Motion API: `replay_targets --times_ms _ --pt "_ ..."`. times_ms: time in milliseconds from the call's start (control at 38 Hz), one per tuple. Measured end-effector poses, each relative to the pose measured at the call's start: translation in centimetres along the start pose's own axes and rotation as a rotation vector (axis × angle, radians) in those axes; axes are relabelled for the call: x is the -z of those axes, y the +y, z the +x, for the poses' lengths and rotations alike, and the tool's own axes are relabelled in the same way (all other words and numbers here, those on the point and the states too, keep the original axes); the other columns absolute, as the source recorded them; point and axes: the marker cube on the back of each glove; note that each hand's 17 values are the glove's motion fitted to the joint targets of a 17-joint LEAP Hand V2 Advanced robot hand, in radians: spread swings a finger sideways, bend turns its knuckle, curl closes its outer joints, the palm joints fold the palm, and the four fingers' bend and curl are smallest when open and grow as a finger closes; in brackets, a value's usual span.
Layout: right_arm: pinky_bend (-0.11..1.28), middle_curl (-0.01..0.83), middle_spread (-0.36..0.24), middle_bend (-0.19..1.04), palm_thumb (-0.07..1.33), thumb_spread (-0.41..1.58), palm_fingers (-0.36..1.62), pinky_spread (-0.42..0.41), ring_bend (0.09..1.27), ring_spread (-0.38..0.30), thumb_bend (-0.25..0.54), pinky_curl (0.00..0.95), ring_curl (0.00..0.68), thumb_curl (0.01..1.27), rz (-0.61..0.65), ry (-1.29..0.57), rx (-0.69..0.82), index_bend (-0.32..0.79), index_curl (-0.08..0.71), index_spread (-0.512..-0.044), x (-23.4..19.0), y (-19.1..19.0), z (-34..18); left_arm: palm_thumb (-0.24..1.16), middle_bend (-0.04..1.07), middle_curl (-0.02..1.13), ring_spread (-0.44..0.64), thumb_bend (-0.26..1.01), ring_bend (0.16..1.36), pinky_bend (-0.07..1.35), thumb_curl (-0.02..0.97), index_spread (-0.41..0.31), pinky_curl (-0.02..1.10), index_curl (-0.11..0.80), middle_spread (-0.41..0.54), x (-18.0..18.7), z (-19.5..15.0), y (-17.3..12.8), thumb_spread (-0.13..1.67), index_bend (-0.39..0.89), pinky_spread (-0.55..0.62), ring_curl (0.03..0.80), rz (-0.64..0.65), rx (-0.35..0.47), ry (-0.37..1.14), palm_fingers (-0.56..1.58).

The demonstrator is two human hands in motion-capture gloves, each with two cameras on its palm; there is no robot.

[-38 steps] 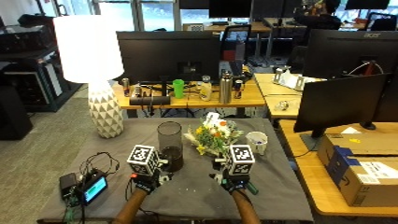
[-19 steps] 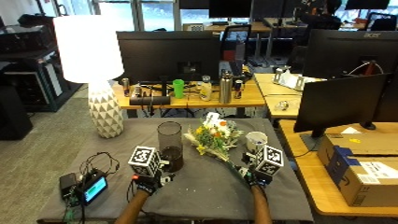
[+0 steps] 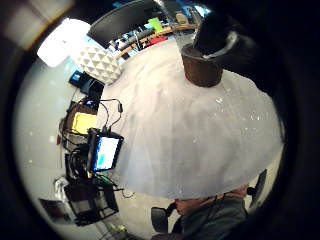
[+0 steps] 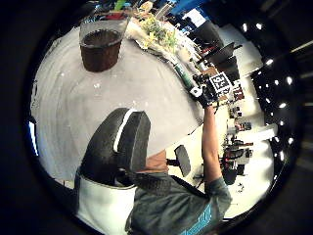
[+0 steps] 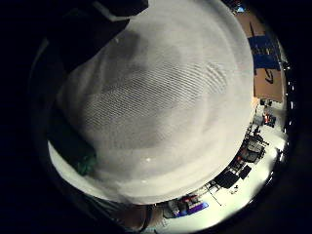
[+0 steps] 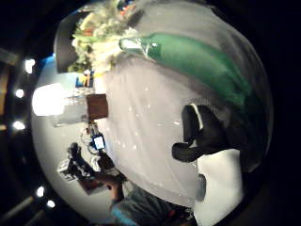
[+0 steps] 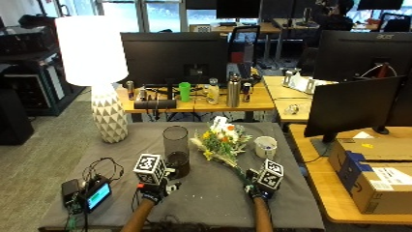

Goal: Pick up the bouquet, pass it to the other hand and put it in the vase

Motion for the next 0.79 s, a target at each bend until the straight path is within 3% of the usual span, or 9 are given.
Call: replay_targets --times_ms 79,132,184,237,263,368,421,579,790 --pt "0.55 0.344 0.069 0.24 0.82 1.12 0.26 0.332 0.29 0.202 0.042 0.345 0.246 0.36 0.031 0.012 -0.009 0.22 0.246 -0.305 -0.8 -0.5 -0.4 0.19 0.20 0.37 0.19 -0.02 0.61 0.44 0.249 -0.035 0.37 0.217 0.065 -0.2 -0.2 0.1 1.09 0.11 0.34 0.305 -0.008 0.005 0.007 0.36" --pt "0.42 0.347 0.049 0.24 0.89 1.14 0.44 0.330 0.28 0.187 0.080 0.305 0.241 0.38 0.080 0.035 -0.019 0.39 0.295 -0.292 -1.0 -0.9 -0.7 0.19 0.20 0.37 0.19 -0.02 0.61 0.44 0.250 -0.035 0.37 0.218 0.064 -0.3 -0.4 0.2 1.09 0.11 0.34 0.305 -0.010 0.009 0.012 0.36" --pt "0.38 0.352 0.021 0.26 0.96 1.13 0.66 0.310 0.32 0.137 0.113 0.293 0.250 0.41 0.120 0.067 -0.027 0.44 0.309 -0.276 -0.7 -0.6 -1.0 0.19 0.20 0.37 0.19 -0.02 0.61 0.44 0.251 -0.035 0.37 0.219 0.064 -0.3 -0.5 0.3 1.09 0.11 0.34 0.306 -0.011 0.013 0.014 0.36" --pt "0.34 0.358 0.001 0.27 0.99 1.11 0.76 0.296 0.34 0.091 0.112 0.272 0.245 0.42 0.143 0.093 -0.036 0.41 0.311 -0.266 -0.3 -0.2 -1.1 0.19 0.20 0.37 0.19 -0.02 0.61 0.44 0.252 -0.035 0.37 0.220 0.064 -0.3 -0.5 0.3 1.09 0.11 0.34 0.306 -0.013 0.015 0.013 0.36" --pt "0.34 0.382 -0.021 0.32 1.01 1.08 0.88 0.273 0.42 0.036 0.112 0.285 0.290 0.43 0.151 0.103 -0.042 0.37 0.317 -0.262 -0.1 -0.1 -1.2 0.19 0.20 0.37 0.19 -0.02 0.61 0.44 0.253 -0.035 0.37 0.221 0.064 -0.3 -0.5 0.3 1.09 0.11 0.34 0.307 -0.014 0.015 0.010 0.36" --pt "0.52 0.416 -0.081 0.36 1.01 0.92 1.26 0.019 0.58 -0.088 0.063 0.356 0.361 0.47 0.187 0.122 -0.061 0.17 0.305 -0.254 0.0 -0.4 -1.4 0.19 0.19 0.38 0.19 -0.02 0.61 0.44 0.254 -0.035 0.37 0.222 0.065 -0.4 -0.5 0.1 1.09 0.11 0.34 0.307 -0.020 0.018 0.000 0.36" --pt "0.57 0.442 -0.103 0.41 1.01 0.86 1.36 -0.071 0.66 -0.125 0.045 0.377 0.405 0.49 0.207 0.119 -0.060 0.13 0.315 -0.255 -0.3 -1.1 -1.4 0.19 0.20 0.38 0.19 -0.02 0.61 0.44 0.255 -0.035 0.37 0.222 0.065 -0.7 -0.8 -0.2 1.09 0.11 0.34 0.308 -0.015 0.019 -0.004 0.36" --pt "0.61 0.501 -0.152 0.54 1.03 0.73 1.43 -0.203 0.85 -0.172 0.003 0.425 0.489 0.54 0.273 0.062 -0.057 0.11 0.317 -0.253 -0.1 -0.6 -1.5 0.19 0.20 0.38 0.19 -0.02 0.61 0.44 0.256 -0.031 0.38 0.221 0.065 -0.1 -0.2 -0.5 1.09 0.11 0.34 0.310 0.005 0.010 0.010 0.36" --pt "0.69 0.548 -0.174 0.64 1.04 0.65 1.38 -0.269 0.94 -0.194 -0.018 0.462 0.533 0.59 0.369 -0.271 0.047 0.15 0.339 -0.253 3.1 0.7 -4.1 0.19 0.20 0.38 0.19 -0.02 0.60 0.45 0.258 -0.033 0.38 0.224 0.065 3.2 2.2 -2.6 1.09 0.11 0.33 0.308 0.063 -0.035 0.215 0.37"
